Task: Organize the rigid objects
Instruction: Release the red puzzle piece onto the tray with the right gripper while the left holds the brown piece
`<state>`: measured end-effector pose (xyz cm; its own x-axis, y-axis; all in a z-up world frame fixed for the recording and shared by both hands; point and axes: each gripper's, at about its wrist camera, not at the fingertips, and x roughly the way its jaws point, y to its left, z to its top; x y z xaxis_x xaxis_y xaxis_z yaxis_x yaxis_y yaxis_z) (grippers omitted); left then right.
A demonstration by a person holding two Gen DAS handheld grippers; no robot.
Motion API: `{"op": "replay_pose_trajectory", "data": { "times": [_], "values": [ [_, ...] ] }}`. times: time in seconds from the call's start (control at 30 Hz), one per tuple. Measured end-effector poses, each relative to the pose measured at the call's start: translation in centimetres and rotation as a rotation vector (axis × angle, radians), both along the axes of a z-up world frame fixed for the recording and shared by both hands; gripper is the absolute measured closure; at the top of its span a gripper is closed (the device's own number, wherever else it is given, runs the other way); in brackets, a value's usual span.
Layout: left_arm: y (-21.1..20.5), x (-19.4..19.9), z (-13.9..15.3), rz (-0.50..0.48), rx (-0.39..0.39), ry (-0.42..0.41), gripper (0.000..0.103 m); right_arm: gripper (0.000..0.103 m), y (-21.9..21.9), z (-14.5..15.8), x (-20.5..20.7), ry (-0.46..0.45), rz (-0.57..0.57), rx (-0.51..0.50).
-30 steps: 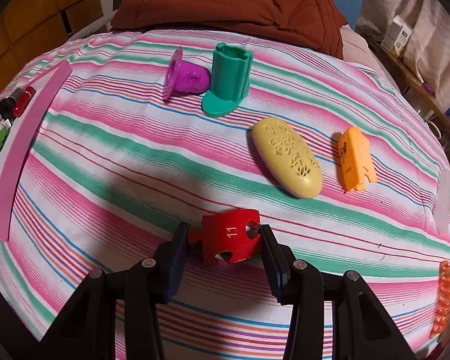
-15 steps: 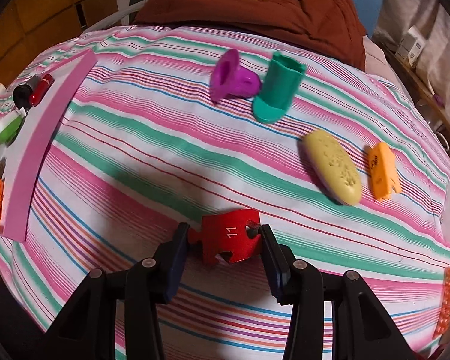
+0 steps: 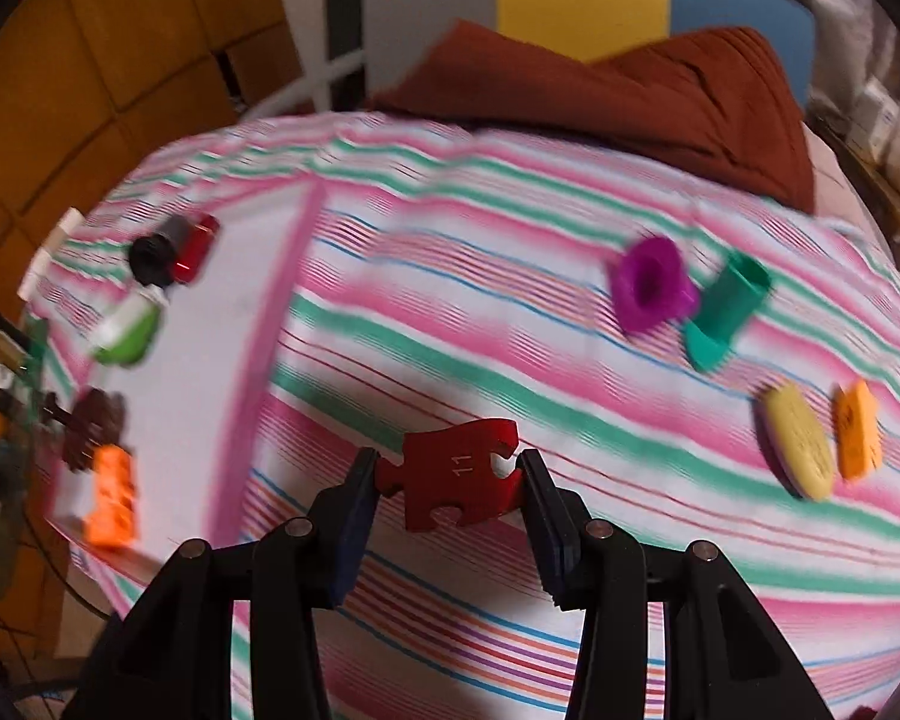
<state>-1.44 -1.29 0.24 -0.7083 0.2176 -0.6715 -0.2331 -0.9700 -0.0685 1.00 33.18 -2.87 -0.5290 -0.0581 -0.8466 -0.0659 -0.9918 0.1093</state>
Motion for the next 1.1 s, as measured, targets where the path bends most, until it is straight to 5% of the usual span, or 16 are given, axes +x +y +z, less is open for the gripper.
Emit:
{"op": "replay_pose_trajectory", "data": {
  "times": [0.3, 0.5, 1.1],
  "values": [
    [-1.1, -0.6, -0.5, 0.024, 0.019, -0.014, 0.070, 0.056, -7.5, 3.0, -2.8, 0.090, 0.160, -0.042],
    [-1.9, -1.1, -1.0, 0.047, 0.027, -0.030, 0.070, 0.056, -12.0, 2.4, -5.3, 0.068, 0.251, -0.026],
    [-3.4, -2.1, -2.1, 0.092, 0.039, -0.064, 0.070, 0.055, -16.9, -2.9, -15.4, -0.078, 0.183, -0.044]
  ]
}}
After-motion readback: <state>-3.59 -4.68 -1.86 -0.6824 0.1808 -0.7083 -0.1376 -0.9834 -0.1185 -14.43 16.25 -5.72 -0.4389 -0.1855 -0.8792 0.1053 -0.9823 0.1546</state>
